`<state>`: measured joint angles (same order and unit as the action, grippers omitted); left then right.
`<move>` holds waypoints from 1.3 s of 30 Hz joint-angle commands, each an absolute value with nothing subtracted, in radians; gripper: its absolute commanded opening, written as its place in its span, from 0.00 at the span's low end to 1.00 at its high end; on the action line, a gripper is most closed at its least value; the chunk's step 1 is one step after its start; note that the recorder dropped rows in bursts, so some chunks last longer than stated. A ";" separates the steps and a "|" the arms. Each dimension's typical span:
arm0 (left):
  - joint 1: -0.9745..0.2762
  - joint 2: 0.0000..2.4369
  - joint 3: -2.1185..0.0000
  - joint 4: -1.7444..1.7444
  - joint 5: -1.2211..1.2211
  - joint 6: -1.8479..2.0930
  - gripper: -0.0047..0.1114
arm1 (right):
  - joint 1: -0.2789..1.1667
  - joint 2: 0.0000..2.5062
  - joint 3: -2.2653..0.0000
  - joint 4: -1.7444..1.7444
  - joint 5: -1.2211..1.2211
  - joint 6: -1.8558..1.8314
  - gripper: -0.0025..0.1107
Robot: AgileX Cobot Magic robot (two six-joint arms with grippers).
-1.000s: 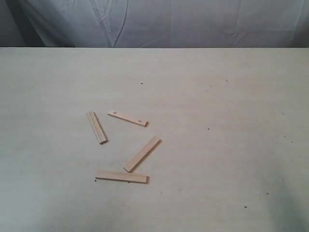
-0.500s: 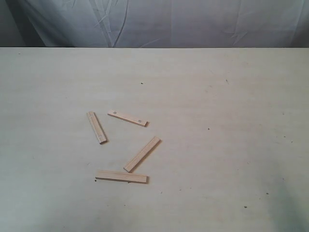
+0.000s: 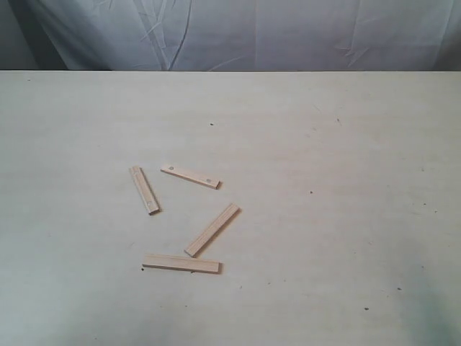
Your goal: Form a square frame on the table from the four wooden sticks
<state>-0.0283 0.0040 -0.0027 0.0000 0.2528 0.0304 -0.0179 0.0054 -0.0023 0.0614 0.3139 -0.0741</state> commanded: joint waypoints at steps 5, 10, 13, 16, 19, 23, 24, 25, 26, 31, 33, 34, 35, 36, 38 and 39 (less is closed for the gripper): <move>-0.031 0.000 0.000 -0.006 0.239 0.027 0.04 | -0.023 0.000 0.000 0.055 0.056 -0.074 0.01; -0.031 0.000 0.000 -0.006 0.239 0.027 0.04 | -0.023 0.000 0.000 0.055 -0.220 -0.074 0.01; -0.031 0.000 0.000 -0.006 0.239 0.027 0.04 | -0.023 0.000 0.000 0.055 -0.317 -0.074 0.01; -0.031 0.000 0.000 -0.006 0.239 0.027 0.04 | -0.023 0.000 0.000 0.055 -0.385 -0.074 0.01; -0.031 0.000 0.000 -0.006 0.239 0.027 0.04 | -0.023 0.000 0.000 0.055 -0.418 -0.074 0.01; -0.031 0.000 0.000 -0.006 0.239 0.027 0.04 | -0.023 0.000 0.000 0.080 -0.451 -0.074 0.01; -0.031 0.000 0.000 -0.006 0.239 0.027 0.04 | -0.023 0.000 0.000 0.080 -0.451 -0.074 0.01; -0.031 0.000 0.000 -0.006 0.239 0.027 0.04 | -0.023 0.000 0.000 0.080 -0.451 -0.074 0.01; -0.031 0.000 0.000 -0.006 0.239 0.027 0.04 | -0.023 0.000 0.000 0.084 -0.451 -0.074 0.01; -0.031 0.000 0.000 -0.006 0.239 0.027 0.04 | -0.023 0.000 0.000 0.087 -0.429 -0.074 0.01; -0.031 0.000 0.000 -0.006 0.239 0.027 0.04 | -0.023 0.000 -0.031 0.087 -0.334 -0.074 0.01; -0.031 0.000 0.000 -0.006 0.239 0.027 0.04 | -0.023 0.000 -0.065 0.087 -0.234 -0.074 0.01; -0.031 0.000 0.000 -0.006 0.239 0.027 0.04 | -0.023 0.005 -0.097 0.087 -0.160 -0.074 0.01; -0.031 0.000 0.000 -0.006 0.239 0.027 0.04 | -0.023 0.024 -0.137 0.087 -0.070 -0.074 0.01; -0.031 0.000 0.000 -0.006 0.239 0.027 0.04 | -0.023 0.084 -0.220 0.087 0.075 -0.074 0.01; -0.031 0.000 0.000 -0.006 0.239 0.027 0.04 | -0.023 0.124 -0.260 0.089 0.137 -0.074 0.01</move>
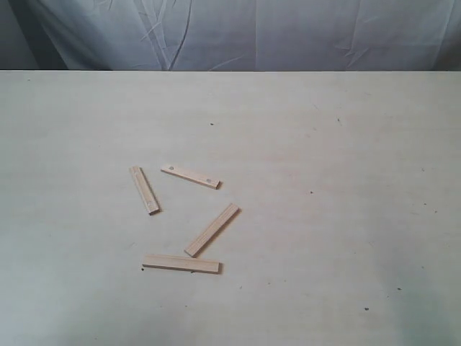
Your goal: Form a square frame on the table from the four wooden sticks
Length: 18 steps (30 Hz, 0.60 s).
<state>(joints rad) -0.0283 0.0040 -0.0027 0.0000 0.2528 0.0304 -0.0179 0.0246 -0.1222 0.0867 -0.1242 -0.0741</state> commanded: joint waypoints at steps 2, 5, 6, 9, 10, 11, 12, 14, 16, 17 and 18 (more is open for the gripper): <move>-0.031 0.000 0.000 -0.006 0.239 0.027 0.04 | -0.023 0.210 -0.332 0.115 0.232 -0.074 0.01; -0.031 0.000 0.000 -0.006 0.239 0.027 0.04 | -0.023 0.370 -0.424 0.185 0.331 -0.074 0.01; -0.031 0.000 0.000 -0.006 0.239 0.027 0.04 | -0.023 0.430 -0.446 0.215 0.346 -0.074 0.01; -0.031 0.000 0.000 -0.006 0.239 0.027 0.04 | -0.021 0.606 -0.485 0.310 0.382 -0.077 0.01; -0.031 0.000 0.000 -0.006 0.239 0.027 0.04 | -0.019 0.664 -0.491 0.336 0.390 -0.079 0.01; -0.031 0.000 0.000 -0.006 0.239 0.027 0.04 | -0.014 0.708 -0.498 0.354 0.395 -0.084 0.01; -0.031 0.000 0.000 -0.006 0.239 0.027 0.04 | -0.007 0.765 -0.506 0.360 0.402 -0.099 0.01; -0.031 0.000 0.000 -0.006 0.239 0.027 0.04 | 0.010 0.870 -0.527 0.398 0.412 -0.122 0.01; -0.031 0.000 0.000 -0.006 0.239 0.027 0.04 | 0.044 0.979 -0.568 0.445 0.421 -0.145 0.01; -0.031 0.000 0.000 -0.006 0.239 0.027 0.04 | 0.064 1.022 -0.591 0.458 0.431 -0.158 0.01; -0.031 0.000 0.000 -0.006 0.239 0.027 0.04 | 0.093 1.075 -0.626 0.462 0.453 -0.168 0.01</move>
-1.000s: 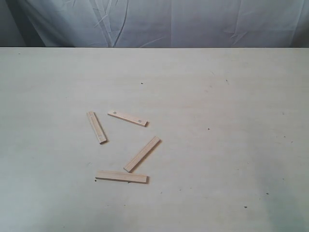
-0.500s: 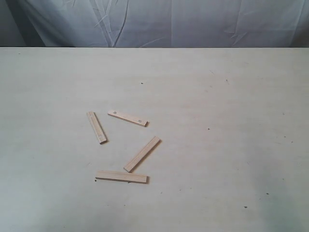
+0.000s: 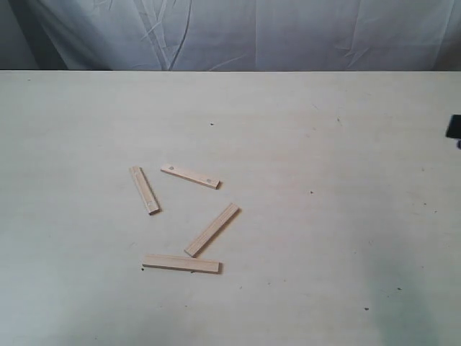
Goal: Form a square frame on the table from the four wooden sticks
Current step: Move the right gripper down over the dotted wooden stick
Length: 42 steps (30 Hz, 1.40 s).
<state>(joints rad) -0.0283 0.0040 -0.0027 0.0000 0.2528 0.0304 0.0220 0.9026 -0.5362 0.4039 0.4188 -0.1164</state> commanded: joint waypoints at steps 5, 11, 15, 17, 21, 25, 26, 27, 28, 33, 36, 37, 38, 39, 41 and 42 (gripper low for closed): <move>-0.031 0.000 0.000 -0.006 0.239 0.027 0.04 | 0.277 1.328 -0.834 0.453 0.553 -0.187 0.01; -0.031 0.000 0.000 -0.006 0.239 0.027 0.04 | 0.458 1.621 -1.108 0.403 0.709 -0.190 0.01; -0.031 0.000 0.000 -0.006 0.239 0.027 0.04 | 0.542 1.821 -1.312 0.383 0.817 -0.190 0.01; -0.031 0.000 0.000 -0.006 0.239 0.027 0.04 | 0.571 1.900 -1.395 0.383 0.855 -0.190 0.01; -0.031 0.000 0.000 -0.006 0.239 0.027 0.04 | 0.620 2.037 -1.536 0.393 0.892 -0.159 0.01; -0.031 0.000 0.000 -0.006 0.239 0.027 0.04 | 0.661 2.145 -1.628 0.385 0.892 -0.112 0.01; -0.031 0.000 0.000 -0.006 0.239 0.027 0.04 | 0.663 2.164 -1.647 0.382 0.893 -0.099 0.01; -0.031 0.000 0.000 -0.006 0.239 0.027 0.04 | 0.668 2.186 -1.665 0.379 0.894 -0.093 0.01; -0.031 0.000 0.000 -0.006 0.239 0.027 0.04 | 0.668 2.206 -1.680 0.379 0.894 -0.087 0.01; -0.031 0.000 0.000 -0.006 0.239 0.027 0.04 | 0.668 2.272 -1.715 0.356 0.882 -0.043 0.01; -0.031 0.000 0.000 -0.006 0.239 0.027 0.04 | 0.668 2.293 -1.719 0.304 0.871 -0.014 0.01; -0.031 0.000 0.000 -0.006 0.239 0.027 0.04 | 0.668 2.296 -1.719 0.286 0.866 0.000 0.01; -0.031 0.000 0.000 -0.006 0.239 0.027 0.04 | 0.668 2.300 -1.719 0.264 0.856 0.010 0.01; -0.031 0.000 0.000 -0.006 0.239 0.027 0.04 | 0.668 2.302 -1.719 0.241 0.848 0.026 0.01; -0.031 0.000 0.000 -0.006 0.239 0.027 0.04 | 0.668 2.308 -1.719 0.209 0.815 0.056 0.01; -0.031 0.000 0.000 -0.006 0.239 0.027 0.04 | 0.668 2.308 -1.719 0.207 0.803 0.062 0.01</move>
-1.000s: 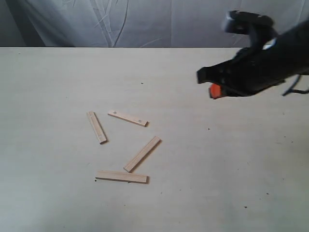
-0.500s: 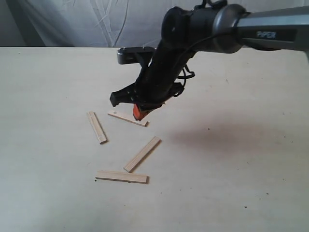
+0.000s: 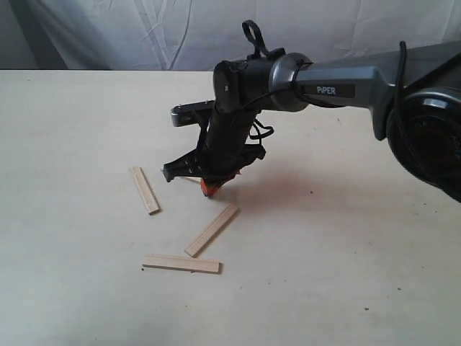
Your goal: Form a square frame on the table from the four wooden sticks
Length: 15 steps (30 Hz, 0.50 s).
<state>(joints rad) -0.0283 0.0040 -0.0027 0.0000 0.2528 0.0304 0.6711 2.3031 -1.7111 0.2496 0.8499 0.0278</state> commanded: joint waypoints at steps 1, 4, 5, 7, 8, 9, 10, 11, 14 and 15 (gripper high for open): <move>-0.031 0.000 0.000 -0.006 0.239 0.027 0.04 | 0.668 2.312 -1.719 0.207 0.789 0.064 0.01; -0.031 0.000 0.000 -0.006 0.239 0.027 0.04 | 0.668 2.328 -1.719 0.207 0.784 0.064 0.01; -0.031 0.000 0.000 -0.006 0.239 0.027 0.04 | 0.668 2.335 -1.719 0.192 0.773 0.083 0.01; -0.031 0.000 0.000 -0.006 0.239 0.027 0.04 | 0.668 2.337 -1.719 0.168 0.745 0.106 0.01; -0.031 0.000 0.000 -0.006 0.239 0.027 0.04 | 0.668 2.337 -1.719 0.166 0.732 0.106 0.01; -0.031 0.000 0.000 -0.006 0.239 0.027 0.04 | 0.668 2.337 -1.719 0.166 0.727 0.106 0.01; -0.031 0.000 0.000 -0.006 0.239 0.027 0.04 | 0.668 2.337 -1.719 0.157 0.725 0.106 0.01; -0.031 0.000 0.000 -0.006 0.239 0.027 0.04 | 0.668 2.337 -1.719 0.139 0.723 0.108 0.01; -0.031 0.000 0.000 -0.006 0.239 0.027 0.04 | 0.668 2.337 -1.719 0.084 0.712 0.129 0.01; -0.031 0.000 0.000 -0.006 0.239 0.027 0.04 | 0.668 2.337 -1.719 0.078 0.707 0.131 0.01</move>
<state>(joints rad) -0.0283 0.0040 -0.0027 0.0000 0.2528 0.0304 0.6711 2.3232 -1.7207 0.1265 0.7080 0.1159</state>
